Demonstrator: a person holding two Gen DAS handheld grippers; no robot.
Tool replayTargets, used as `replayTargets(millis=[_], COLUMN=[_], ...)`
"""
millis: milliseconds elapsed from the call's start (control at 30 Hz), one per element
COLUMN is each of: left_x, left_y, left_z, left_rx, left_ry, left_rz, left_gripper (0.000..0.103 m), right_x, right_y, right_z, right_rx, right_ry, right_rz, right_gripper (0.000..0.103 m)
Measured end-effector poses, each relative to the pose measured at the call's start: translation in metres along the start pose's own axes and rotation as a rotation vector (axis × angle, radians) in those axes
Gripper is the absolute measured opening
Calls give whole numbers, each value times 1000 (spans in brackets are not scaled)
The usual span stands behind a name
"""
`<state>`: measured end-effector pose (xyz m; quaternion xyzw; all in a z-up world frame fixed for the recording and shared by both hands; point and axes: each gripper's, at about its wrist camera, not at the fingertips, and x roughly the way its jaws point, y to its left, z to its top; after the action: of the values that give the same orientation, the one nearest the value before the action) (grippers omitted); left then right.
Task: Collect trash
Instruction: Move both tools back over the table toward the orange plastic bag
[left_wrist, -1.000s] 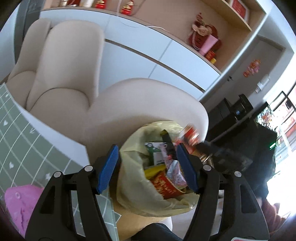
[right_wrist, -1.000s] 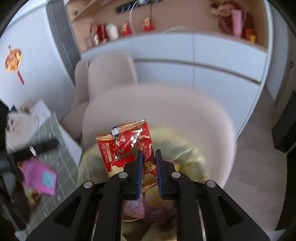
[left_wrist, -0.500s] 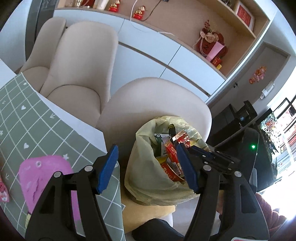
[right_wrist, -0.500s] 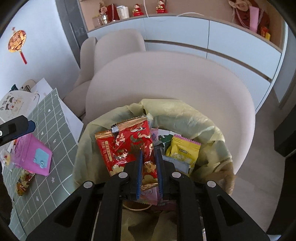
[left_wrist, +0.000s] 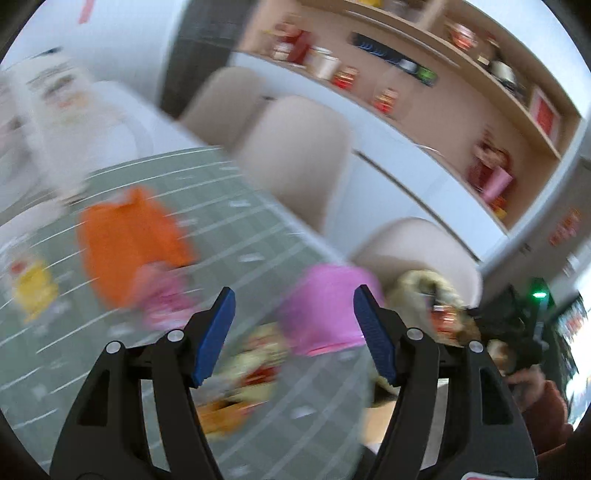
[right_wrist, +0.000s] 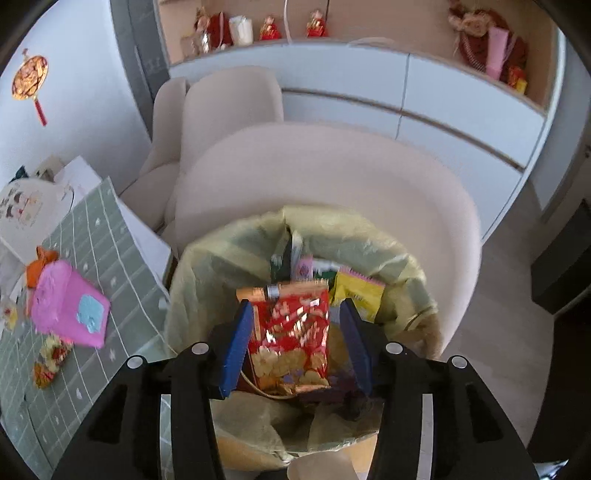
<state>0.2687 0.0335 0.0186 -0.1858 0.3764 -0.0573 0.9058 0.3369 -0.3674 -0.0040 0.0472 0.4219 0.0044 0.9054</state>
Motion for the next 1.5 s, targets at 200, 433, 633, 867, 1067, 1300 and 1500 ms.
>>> replayTargets(millis=[200,433,633,867,1067,1300,1500], left_x=[-50,-73,-50,16,60,80,55], left_y=[101,154,142,129,150,159,166], left_z=[-26,-40,-27,20,17,11,6], left_rx=[-162,-239,-198,-261,-408,-465,-414], left_ry=[-28,-26,-1,4,81,131,101], left_rz=[194,213,115,80,177,123,143], left_gripper=[63,63,63,63,63,43,4], right_x=[-33,-45,-50,-48,-42,-22,-23], right_y=[59,151,197,199,190,192,229], right_z=[17,14,1,-5,-7,-19,-49], right_rx=[-83,-252,-358,-371,-354,-264,-337], right_ry=[-86,-70,-60,-62,-47,32,74], right_rz=[113,213,241,228,234,318,400], right_gripper=[52,52,52,52,52,52,52])
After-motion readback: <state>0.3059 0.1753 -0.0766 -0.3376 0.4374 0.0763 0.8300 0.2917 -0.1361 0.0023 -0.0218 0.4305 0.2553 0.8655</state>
